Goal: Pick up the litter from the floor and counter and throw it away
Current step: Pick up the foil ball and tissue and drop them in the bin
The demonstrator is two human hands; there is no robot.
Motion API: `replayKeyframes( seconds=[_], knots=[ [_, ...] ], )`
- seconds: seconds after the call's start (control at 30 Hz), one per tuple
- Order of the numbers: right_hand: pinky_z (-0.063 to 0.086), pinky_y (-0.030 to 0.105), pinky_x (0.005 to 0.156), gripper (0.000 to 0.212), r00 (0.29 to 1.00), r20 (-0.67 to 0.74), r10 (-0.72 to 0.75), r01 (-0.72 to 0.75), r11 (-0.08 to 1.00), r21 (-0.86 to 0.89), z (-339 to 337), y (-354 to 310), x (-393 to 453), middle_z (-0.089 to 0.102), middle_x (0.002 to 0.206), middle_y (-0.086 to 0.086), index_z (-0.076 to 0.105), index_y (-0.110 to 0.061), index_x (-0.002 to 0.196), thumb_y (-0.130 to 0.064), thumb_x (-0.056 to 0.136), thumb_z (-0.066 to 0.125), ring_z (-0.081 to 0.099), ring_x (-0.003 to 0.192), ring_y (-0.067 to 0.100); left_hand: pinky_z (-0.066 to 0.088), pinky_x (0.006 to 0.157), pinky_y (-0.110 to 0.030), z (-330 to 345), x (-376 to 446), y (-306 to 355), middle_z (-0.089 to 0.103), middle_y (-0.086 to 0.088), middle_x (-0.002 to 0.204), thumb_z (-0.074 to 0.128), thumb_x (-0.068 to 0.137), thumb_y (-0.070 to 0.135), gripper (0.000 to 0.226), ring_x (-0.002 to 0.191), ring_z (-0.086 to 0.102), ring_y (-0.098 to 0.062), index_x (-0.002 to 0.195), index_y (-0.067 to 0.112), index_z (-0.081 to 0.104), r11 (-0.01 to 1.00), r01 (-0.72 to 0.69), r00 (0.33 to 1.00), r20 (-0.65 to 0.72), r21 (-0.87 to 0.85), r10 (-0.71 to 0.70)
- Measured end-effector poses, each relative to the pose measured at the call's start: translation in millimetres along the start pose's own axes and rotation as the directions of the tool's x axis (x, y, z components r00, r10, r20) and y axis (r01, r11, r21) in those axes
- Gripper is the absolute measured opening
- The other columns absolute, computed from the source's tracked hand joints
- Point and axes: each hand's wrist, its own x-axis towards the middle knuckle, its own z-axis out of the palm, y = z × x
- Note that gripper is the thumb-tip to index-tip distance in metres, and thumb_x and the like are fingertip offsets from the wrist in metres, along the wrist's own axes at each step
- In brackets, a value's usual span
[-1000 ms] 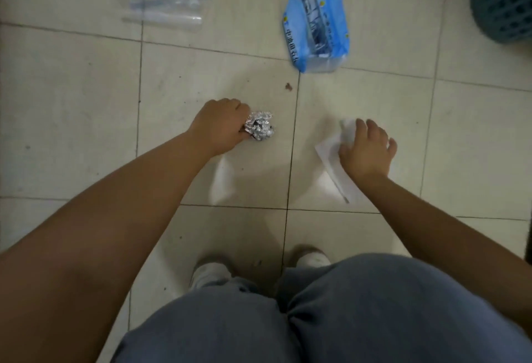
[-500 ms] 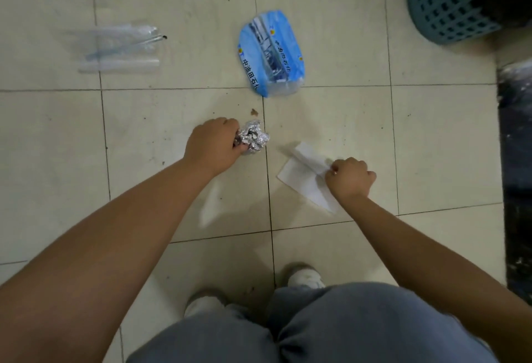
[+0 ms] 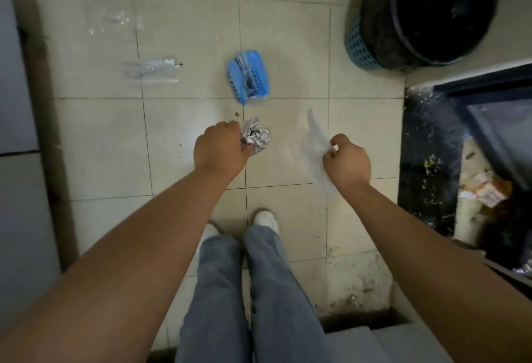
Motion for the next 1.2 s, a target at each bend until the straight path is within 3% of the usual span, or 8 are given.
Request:
replayKeyframes(
  seconds=[0.13,0.33,0.57,0.63,0.73,0.87,1.07,1.2],
  knots=[
    [0.045,0.036,0.065,0.032,0.996,-0.048,0.07,-0.065,0.993,0.099,-95,4,-31,0.067,0.103,0.025,0.052,-0.006,0.123,-0.007,0.094,0.04,0.051,0.074,0.029,0.046,0.084,-0.041,-72,-35,60,0.06,-0.018,0.116,0.057,0.091,0.028,0.034,0.109,0.055,-0.033,0.112,0.001,0.057,0.999,-0.014,1.0,-0.003,-0.047,0.014],
    [0.046,0.031,0.086,0.037,0.959,-0.038,0.28,-0.24,0.877,0.416,-207,26,13,0.059,0.128,0.02,0.062,-0.004,0.118,0.002,0.092,0.037,0.056,0.113,0.036,0.043,0.089,-0.041,-148,-15,144,0.057,-0.023,0.119,0.06,0.089,0.023,0.036,0.116,0.048,-0.036,0.114,-0.003,0.058,0.998,-0.047,0.994,-0.103,-0.049,0.042],
    [0.043,0.043,0.104,0.035,0.986,0.061,0.157,-0.168,0.908,0.384,-294,71,147,0.055,0.133,0.023,0.056,-0.002,0.127,-0.004,0.097,0.038,0.052,0.118,0.042,0.045,0.087,-0.038,-161,77,266,0.058,-0.021,0.118,0.059,0.09,0.027,0.036,0.111,0.055,-0.035,0.113,-0.002,0.059,0.976,0.137,0.984,-0.087,-0.171,-0.153],
    [0.05,0.032,0.085,0.036,0.983,0.122,0.136,-0.173,0.909,0.38,-310,94,185,0.063,0.114,0.023,0.054,-0.002,0.129,-0.003,0.097,0.036,0.059,0.091,0.035,0.046,0.087,-0.039,-154,107,305,0.058,-0.022,0.119,0.057,0.091,0.028,0.038,0.111,0.055,-0.035,0.113,-0.003,0.058,0.96,0.194,0.978,-0.04,-0.203,-0.206],
    [0.038,0.021,0.058,0.04,0.971,0.204,0.127,-0.197,0.907,0.372,-323,117,231,0.06,0.085,0.011,0.051,-0.004,0.133,-0.001,0.097,0.034,0.045,0.06,0.018,0.046,0.087,-0.039,-138,141,351,0.06,-0.024,0.117,0.054,0.092,0.027,0.037,0.109,0.056,-0.038,0.111,-0.005,0.058,0.939,0.241,0.969,0.014,-0.243,-0.245],
    [0.041,0.036,0.1,0.041,0.956,0.267,0.119,-0.214,0.908,0.361,-327,128,285,0.049,0.138,0.022,0.046,-0.004,0.136,-0.002,0.097,0.033,0.052,0.107,0.034,0.048,0.086,-0.041,-108,182,392,0.061,-0.021,0.117,0.051,0.093,0.025,0.037,0.109,0.058,-0.036,0.114,-0.004,0.055,0.903,0.302,0.953,0.077,-0.307,-0.293],
    [0.029,0.031,0.112,0.049,0.93,0.352,0.104,-0.229,0.913,0.337,-298,136,322,0.034,0.152,0.013,0.027,-0.011,0.146,-0.006,0.098,0.036,0.037,0.136,0.03,0.045,0.093,-0.036,-72,236,417,0.054,-0.02,0.13,0.053,0.094,0.024,0.046,0.119,0.053,-0.033,0.132,0.0,0.042,0.854,0.243,0.97,0.129,-0.46,-0.207],
    [0.029,0.034,0.112,0.05,0.942,0.326,0.074,-0.121,0.985,0.126,-281,138,313,0.034,0.152,0.017,0.026,-0.008,0.146,-0.01,0.098,0.038,0.035,0.137,0.034,0.04,0.106,-0.04,-60,243,406,0.044,-0.018,0.14,0.05,0.095,0.024,0.054,0.129,0.043,-0.033,0.142,0.006,0.031,0.951,0.143,0.981,0.164,-0.276,-0.1]
  ],
)
